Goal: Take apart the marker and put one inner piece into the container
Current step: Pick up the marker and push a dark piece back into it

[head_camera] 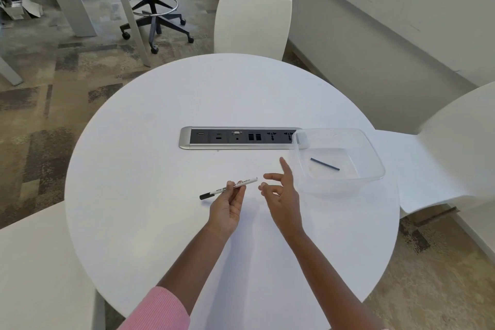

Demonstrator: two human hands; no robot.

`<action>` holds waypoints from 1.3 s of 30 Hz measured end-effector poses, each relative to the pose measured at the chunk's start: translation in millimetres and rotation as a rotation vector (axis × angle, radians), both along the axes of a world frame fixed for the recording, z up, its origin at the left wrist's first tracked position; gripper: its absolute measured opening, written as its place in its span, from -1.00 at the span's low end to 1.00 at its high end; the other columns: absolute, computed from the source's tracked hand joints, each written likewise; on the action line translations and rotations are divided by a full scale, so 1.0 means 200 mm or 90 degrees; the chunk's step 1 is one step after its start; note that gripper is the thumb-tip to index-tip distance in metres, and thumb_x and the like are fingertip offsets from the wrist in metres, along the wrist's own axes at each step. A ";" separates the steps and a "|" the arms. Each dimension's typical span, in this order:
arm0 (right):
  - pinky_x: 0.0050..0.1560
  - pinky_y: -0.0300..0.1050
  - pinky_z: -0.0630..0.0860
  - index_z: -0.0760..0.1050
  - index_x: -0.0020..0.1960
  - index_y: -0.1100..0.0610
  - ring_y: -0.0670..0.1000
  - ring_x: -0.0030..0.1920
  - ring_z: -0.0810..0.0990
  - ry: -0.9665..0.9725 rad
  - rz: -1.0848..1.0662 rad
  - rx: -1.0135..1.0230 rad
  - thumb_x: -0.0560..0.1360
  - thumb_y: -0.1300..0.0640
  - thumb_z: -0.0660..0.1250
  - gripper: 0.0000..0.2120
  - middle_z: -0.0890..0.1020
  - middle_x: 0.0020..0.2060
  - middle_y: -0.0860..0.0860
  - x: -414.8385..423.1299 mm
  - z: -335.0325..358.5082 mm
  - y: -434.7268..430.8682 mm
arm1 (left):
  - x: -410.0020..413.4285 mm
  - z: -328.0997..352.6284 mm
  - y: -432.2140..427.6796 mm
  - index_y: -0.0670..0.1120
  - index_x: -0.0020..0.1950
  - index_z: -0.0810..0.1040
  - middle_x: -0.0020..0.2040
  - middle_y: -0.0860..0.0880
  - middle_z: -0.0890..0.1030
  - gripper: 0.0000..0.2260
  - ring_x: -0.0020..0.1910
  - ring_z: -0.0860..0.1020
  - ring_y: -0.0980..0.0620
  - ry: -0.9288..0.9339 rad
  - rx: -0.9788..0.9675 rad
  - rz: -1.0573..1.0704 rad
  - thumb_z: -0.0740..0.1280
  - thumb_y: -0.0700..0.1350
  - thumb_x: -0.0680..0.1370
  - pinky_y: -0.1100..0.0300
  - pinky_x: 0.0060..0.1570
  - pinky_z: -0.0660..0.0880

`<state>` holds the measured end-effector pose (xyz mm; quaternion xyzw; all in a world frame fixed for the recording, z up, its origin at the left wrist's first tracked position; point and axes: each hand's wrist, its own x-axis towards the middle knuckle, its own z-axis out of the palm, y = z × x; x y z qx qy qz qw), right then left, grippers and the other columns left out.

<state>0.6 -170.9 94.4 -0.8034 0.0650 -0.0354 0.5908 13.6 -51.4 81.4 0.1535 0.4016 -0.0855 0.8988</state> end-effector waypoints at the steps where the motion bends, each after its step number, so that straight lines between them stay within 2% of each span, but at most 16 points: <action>1: -0.08 -0.30 0.51 0.15 0.42 -0.01 -0.18 -0.15 0.59 -0.012 0.019 -0.038 0.49 0.30 0.22 -0.43 0.55 0.01 -0.01 -0.01 -0.01 0.00 | 0.00 0.00 0.00 -0.24 -0.18 0.51 -0.49 -0.10 0.62 -0.89 -0.48 0.63 0.03 0.000 -0.001 0.003 0.26 -0.29 0.54 0.19 -0.10 0.54; 4: -0.07 -0.33 0.50 0.29 0.37 0.06 0.03 -0.02 0.60 -0.062 0.118 -0.168 0.51 0.34 0.14 -0.54 0.45 0.07 -0.06 -0.02 -0.04 0.00 | 0.01 0.00 0.00 -0.24 -0.19 0.51 -0.48 -0.10 0.62 -0.89 -0.48 0.64 0.03 0.001 -0.005 0.008 0.26 -0.29 0.54 0.20 -0.10 0.53; 7: -0.05 -0.23 0.50 0.34 0.34 0.11 0.03 -0.04 0.60 -0.081 0.148 -0.210 0.50 0.36 0.10 -0.56 0.42 0.07 -0.06 -0.01 -0.06 -0.01 | 0.01 0.00 0.01 -0.25 -0.19 0.50 -0.48 -0.10 0.61 -0.88 -0.48 0.63 0.04 0.000 -0.006 0.010 0.26 -0.29 0.54 0.20 -0.13 0.56; 10: -0.06 -0.26 0.49 0.42 0.26 0.17 0.00 -0.08 0.59 -0.040 0.082 -0.199 0.47 0.43 0.11 -0.58 0.48 0.04 0.03 0.01 -0.06 -0.04 | 0.01 0.02 0.02 -0.24 -0.20 0.50 -0.46 -0.10 0.62 -0.87 -0.49 0.63 0.04 -0.001 -0.015 0.018 0.26 -0.28 0.54 0.22 -0.26 0.60; 13: -0.01 -0.19 0.47 0.50 0.14 0.21 0.02 -0.11 0.56 0.044 -0.007 -0.206 0.45 0.42 0.15 -0.67 0.54 0.07 0.14 0.04 -0.09 -0.08 | 0.02 0.05 0.07 -0.24 -0.15 0.50 -0.45 -0.12 0.63 -0.88 -0.48 0.64 0.02 -0.020 -0.065 0.018 0.24 -0.26 0.56 0.25 -0.38 0.60; 16: 0.01 -0.11 0.47 0.51 0.10 0.22 0.10 -0.10 0.58 0.137 -0.009 -0.255 0.47 0.33 0.23 -0.77 0.53 0.08 0.17 0.05 -0.14 -0.13 | 0.03 0.12 0.11 -0.27 -0.10 0.52 -0.39 -0.17 0.65 -0.85 -0.45 0.65 -0.01 -0.062 -0.161 0.026 0.21 -0.22 0.57 0.26 -0.46 0.57; 18: -0.01 -0.12 0.44 0.49 0.09 0.22 0.12 -0.04 0.58 0.176 0.009 -0.292 0.46 0.25 0.30 -0.79 0.53 0.06 0.18 0.04 -0.17 -0.14 | 0.03 0.15 0.12 -0.28 -0.09 0.54 -0.37 -0.17 0.66 -0.83 -0.43 0.65 -0.01 -0.085 -0.191 0.032 0.21 -0.23 0.57 0.27 -0.46 0.56; 21: -0.05 -0.15 0.40 0.47 0.09 0.19 0.11 0.02 0.55 0.214 0.029 -0.340 0.45 0.16 0.33 -0.76 0.51 0.05 0.14 0.03 -0.20 -0.13 | 0.05 0.16 0.12 -0.28 -0.06 0.52 -0.36 -0.18 0.65 -0.85 -0.42 0.65 -0.02 -0.086 -0.184 0.024 0.22 -0.22 0.57 0.27 -0.46 0.57; 26: -0.03 -0.02 0.47 0.44 0.06 0.19 0.15 0.02 0.53 0.226 0.033 -0.383 0.46 0.15 0.30 -0.80 0.49 0.03 0.16 0.03 -0.23 -0.12 | 0.06 0.13 0.11 -0.27 -0.07 0.52 -0.36 -0.16 0.65 -0.87 -0.42 0.65 0.01 -0.076 -0.124 -0.002 0.24 -0.21 0.56 0.27 -0.43 0.58; 30: -0.10 -0.08 0.43 0.46 0.00 0.23 0.14 -0.03 0.55 0.225 0.007 -0.348 0.46 0.24 0.25 -0.87 0.52 -0.01 0.16 0.05 -0.23 -0.13 | 0.06 0.13 0.10 -0.25 -0.14 0.50 -0.37 -0.16 0.66 -0.88 -0.43 0.65 0.02 -0.070 -0.078 -0.011 0.24 -0.25 0.56 0.26 -0.42 0.59; 33: -0.18 -0.12 0.45 0.49 -0.13 0.22 0.12 -0.12 0.55 0.223 -0.029 -0.261 0.42 0.30 0.25 -0.94 0.57 -0.13 0.12 0.05 -0.20 -0.14 | 0.05 0.14 0.09 -0.24 -0.19 0.49 -0.41 -0.16 0.65 -0.86 -0.44 0.65 0.00 -0.063 -0.051 -0.005 0.23 -0.27 0.56 0.24 -0.43 0.60; 36: -0.40 -0.42 0.40 0.47 -0.24 0.18 0.01 -0.27 0.53 0.204 -0.059 -0.152 0.39 0.31 0.30 -0.93 0.57 -0.28 0.04 0.04 -0.13 -0.14 | 0.04 0.12 0.09 -0.24 -0.18 0.48 -0.40 -0.17 0.66 -0.87 -0.43 0.66 -0.01 -0.058 -0.044 0.000 0.23 -0.28 0.56 0.22 -0.40 0.61; 39: -0.41 -0.51 0.39 0.49 -0.28 0.15 -0.07 -0.30 0.55 0.161 -0.075 -0.069 0.36 0.32 0.34 -0.89 0.60 -0.34 0.04 0.03 -0.04 -0.15 | 0.03 0.10 0.10 -0.24 -0.18 0.47 -0.41 -0.17 0.65 -0.88 -0.43 0.66 -0.01 -0.051 -0.019 0.004 0.23 -0.30 0.56 0.22 -0.40 0.61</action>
